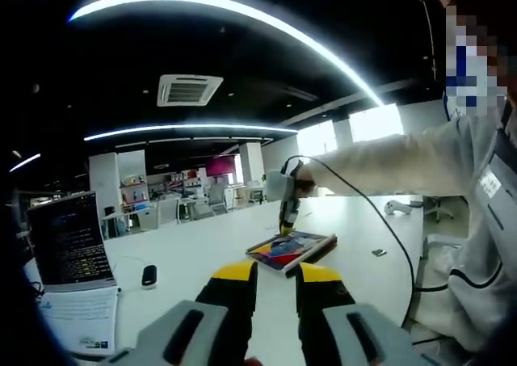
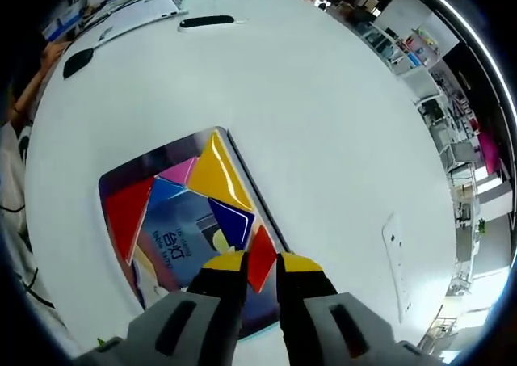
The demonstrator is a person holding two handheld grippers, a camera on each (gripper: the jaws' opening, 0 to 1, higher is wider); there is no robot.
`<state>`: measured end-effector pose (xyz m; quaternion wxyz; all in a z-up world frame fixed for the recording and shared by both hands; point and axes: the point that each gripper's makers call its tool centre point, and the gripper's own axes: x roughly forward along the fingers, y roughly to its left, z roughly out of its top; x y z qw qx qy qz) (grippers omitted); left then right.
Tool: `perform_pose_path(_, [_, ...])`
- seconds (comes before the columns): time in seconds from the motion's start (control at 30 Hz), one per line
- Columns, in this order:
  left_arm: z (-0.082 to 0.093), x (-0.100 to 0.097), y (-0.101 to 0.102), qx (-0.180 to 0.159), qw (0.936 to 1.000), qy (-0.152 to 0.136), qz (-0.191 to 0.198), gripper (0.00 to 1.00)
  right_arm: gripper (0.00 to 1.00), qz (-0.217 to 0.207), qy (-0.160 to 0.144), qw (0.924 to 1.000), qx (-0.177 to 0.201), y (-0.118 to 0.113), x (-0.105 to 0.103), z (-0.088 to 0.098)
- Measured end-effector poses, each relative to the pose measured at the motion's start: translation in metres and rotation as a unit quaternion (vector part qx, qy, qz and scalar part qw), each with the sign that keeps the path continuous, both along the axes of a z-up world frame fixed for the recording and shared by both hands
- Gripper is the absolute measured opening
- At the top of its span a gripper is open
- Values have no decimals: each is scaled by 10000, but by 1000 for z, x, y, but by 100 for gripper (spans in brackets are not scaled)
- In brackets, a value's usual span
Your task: Pick up the tangram pieces one by one and place each piece onto its matching region on the pattern sheet, fitting the shapes together until the outline on the sheet is completely filled by the tangram pieces
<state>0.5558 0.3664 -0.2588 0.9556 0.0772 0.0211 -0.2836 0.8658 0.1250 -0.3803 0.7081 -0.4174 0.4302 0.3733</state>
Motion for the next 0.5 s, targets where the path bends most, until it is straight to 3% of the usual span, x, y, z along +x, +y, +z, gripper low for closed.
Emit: perform_pose_path(0.5, [1, -1, -1, 11, 10000, -21, -18, 21, 16, 94, -30, 9999, -72, 2, 4, -8])
